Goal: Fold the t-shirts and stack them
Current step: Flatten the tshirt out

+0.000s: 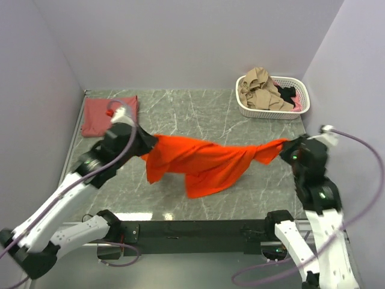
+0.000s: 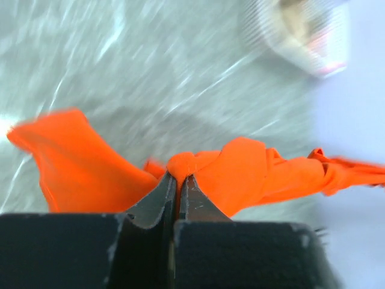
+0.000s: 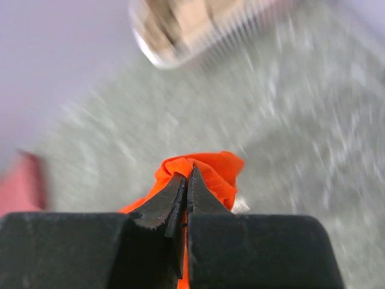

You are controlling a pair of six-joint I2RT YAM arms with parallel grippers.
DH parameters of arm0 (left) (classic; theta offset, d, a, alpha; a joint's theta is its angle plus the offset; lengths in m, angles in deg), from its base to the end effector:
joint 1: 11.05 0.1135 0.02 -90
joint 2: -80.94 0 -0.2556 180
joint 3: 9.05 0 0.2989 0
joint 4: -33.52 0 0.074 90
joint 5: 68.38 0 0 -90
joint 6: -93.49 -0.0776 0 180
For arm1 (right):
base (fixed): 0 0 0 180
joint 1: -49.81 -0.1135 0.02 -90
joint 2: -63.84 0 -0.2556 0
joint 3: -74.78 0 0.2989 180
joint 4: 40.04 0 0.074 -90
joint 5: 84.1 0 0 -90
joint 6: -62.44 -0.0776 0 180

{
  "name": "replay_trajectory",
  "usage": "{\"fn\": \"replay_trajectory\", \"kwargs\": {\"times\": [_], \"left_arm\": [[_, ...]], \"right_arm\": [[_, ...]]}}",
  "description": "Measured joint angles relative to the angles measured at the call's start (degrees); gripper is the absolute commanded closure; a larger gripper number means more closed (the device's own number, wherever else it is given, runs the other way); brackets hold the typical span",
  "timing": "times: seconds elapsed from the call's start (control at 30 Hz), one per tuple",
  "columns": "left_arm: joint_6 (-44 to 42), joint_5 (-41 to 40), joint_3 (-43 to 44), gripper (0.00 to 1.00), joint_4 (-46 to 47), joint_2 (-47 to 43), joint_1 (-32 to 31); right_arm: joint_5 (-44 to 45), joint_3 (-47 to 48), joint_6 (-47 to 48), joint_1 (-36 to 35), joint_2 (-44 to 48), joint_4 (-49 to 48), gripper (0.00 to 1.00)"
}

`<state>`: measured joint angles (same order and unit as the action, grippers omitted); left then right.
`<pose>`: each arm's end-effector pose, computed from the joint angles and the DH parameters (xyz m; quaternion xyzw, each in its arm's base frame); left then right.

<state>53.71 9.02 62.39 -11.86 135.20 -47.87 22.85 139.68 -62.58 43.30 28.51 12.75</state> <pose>0.2409 -0.1592 0.3385 -0.1555 0.8405 -0.2832 0.4350 0.2089 0.0011 0.3504 0.2820 0.7804 0.0779 0.5526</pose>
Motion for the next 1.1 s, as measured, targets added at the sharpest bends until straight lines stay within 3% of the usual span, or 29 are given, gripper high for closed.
{"fn": "replay_trajectory", "kwargs": {"times": [0.13, 0.33, 0.47, 0.5, 0.6, 0.67, 0.77, 0.93, 1.1], "left_arm": [[-0.7, -0.9, 7.0, 1.00, -0.5, -7.3, 0.0], [-1.7, -1.0, 12.3, 0.99, -1.2, -14.0, -0.1], [-2.4, -1.5, 12.5, 0.94, -1.0, -16.2, -0.1], [-2.4, -1.9, 12.2, 0.89, -0.8, -16.2, -0.2], [-2.4, -4.4, 10.9, 0.89, -1.0, -14.3, -0.1], [-1.8, -8.3, 10.3, 0.90, -1.7, -10.3, -0.1], [-1.0, -11.9, 9.7, 0.99, -1.1, 0.5, 3.6], [-1.6, -7.4, 7.7, 0.99, 6.7, 23.8, 16.4], [-3.2, -6.5, 8.4, 0.99, 11.6, 40.3, 18.8]], "right_arm": [[2.1, 13.7, 1.1, 0.0, 6.1, 1.9, 1.00], [2.8, 25.9, 3.0, 0.0, 11.0, 3.5, 1.00], [3.2, 27.9, 4.0, 0.0, 11.6, 3.4, 1.00], [3.2, 27.5, 4.1, 0.0, 11.6, 3.3, 1.00], [3.0, 23.4, 4.5, 0.0, 10.5, 2.5, 1.00], [3.2, 19.9, 4.5, 0.0, 7.8, 1.5, 1.00], [3.5, 13.4, 4.4, 0.0, -0.8, -2.2, 1.00], [0.7, 2.9, 4.7, 1.5, -20.2, -11.9, 1.00], [-2.1, 0.7, 6.3, 2.4, -36.1, -21.2, 1.00]]}}
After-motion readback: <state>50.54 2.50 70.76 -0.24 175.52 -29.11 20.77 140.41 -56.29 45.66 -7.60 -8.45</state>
